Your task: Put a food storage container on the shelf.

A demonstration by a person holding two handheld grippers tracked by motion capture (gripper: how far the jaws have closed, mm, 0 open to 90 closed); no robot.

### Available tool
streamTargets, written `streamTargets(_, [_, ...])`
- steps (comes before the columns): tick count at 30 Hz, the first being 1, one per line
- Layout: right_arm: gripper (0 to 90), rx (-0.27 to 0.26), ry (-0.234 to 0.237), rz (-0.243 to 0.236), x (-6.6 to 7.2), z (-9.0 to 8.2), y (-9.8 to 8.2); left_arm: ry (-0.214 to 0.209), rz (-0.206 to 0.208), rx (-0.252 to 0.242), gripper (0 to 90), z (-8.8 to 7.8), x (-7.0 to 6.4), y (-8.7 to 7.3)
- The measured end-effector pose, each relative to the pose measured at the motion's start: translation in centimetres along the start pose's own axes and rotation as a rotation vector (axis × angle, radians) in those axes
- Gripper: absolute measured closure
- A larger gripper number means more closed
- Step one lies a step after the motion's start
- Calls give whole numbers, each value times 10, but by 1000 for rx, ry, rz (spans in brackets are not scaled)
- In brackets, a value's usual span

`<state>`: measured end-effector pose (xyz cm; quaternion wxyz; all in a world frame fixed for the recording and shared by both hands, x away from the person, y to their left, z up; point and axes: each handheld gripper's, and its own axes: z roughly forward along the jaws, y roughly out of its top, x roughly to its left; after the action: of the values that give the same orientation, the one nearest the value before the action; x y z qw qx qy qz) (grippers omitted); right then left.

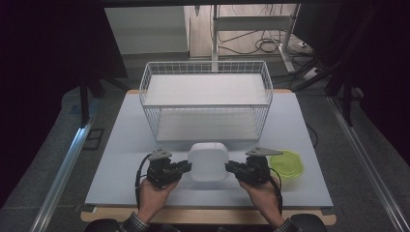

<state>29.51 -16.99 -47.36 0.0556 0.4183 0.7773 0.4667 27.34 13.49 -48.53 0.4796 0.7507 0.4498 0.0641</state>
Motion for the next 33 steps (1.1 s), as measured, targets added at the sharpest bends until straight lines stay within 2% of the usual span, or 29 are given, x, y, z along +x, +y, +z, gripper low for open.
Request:
streamTargets(11, [791, -58, 19, -14, 0, -6, 19, 10, 50, -47, 784, -13, -2, 27])
streamTargets(20, [791, -115, 35, -43, 2, -16, 49, 15, 92, -92, 786, -28, -4, 58])
streamTargets(33, [790, -145, 41, -64, 4, -26, 95, 23, 126, -136, 787, -44, -3, 101])
